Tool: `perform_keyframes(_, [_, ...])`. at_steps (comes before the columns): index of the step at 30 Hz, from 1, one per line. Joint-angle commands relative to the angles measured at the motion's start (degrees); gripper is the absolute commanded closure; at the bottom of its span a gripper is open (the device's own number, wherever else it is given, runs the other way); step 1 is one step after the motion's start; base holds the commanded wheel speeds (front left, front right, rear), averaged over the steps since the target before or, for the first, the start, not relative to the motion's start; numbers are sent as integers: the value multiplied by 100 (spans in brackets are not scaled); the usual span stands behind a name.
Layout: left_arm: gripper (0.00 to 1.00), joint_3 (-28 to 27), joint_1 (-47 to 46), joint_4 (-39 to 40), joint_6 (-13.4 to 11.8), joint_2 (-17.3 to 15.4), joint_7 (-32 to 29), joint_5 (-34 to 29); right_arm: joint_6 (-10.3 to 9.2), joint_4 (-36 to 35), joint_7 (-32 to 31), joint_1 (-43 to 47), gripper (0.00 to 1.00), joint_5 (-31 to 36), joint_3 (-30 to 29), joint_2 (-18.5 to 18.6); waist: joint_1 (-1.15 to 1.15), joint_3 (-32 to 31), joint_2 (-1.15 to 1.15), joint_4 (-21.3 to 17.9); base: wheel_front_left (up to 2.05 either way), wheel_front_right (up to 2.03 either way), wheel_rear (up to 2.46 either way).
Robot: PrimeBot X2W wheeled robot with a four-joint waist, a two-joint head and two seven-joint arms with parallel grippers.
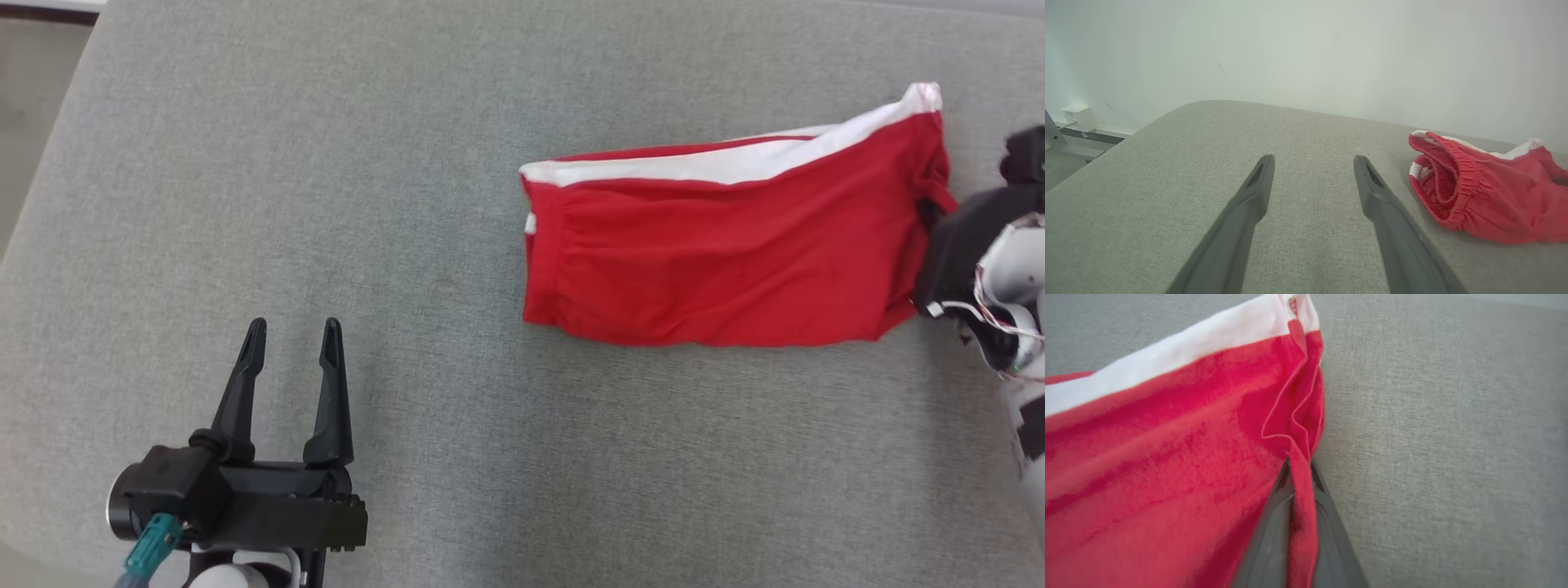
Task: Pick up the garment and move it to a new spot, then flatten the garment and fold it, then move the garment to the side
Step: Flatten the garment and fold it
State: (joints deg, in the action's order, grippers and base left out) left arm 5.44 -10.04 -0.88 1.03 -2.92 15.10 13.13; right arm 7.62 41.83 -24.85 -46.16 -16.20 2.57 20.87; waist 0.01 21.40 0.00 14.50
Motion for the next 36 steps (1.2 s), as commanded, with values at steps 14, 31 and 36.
perform_keyframes(14, [0, 59, 305, 24, 3, 1, 2, -108, -24, -1368, 125, 1061, 100, 672, -781, 437, -1, -637, 0, -502, 0, 0, 0])
perform_keyframes(31, [0, 140, 256, -52, 14, 1, 2, -8, -24, -2542, -896, 769, 100, 544, 311, -182, -1, -668, 0, -425, 0, 0, 0])
perform_keyframes(36, [0, 168, 260, -51, -44, 1, 2, 39, -24, -2272, -1059, 532, 100, 384, 778, -404, -1, -650, 0, -300, 0, 0, 0])
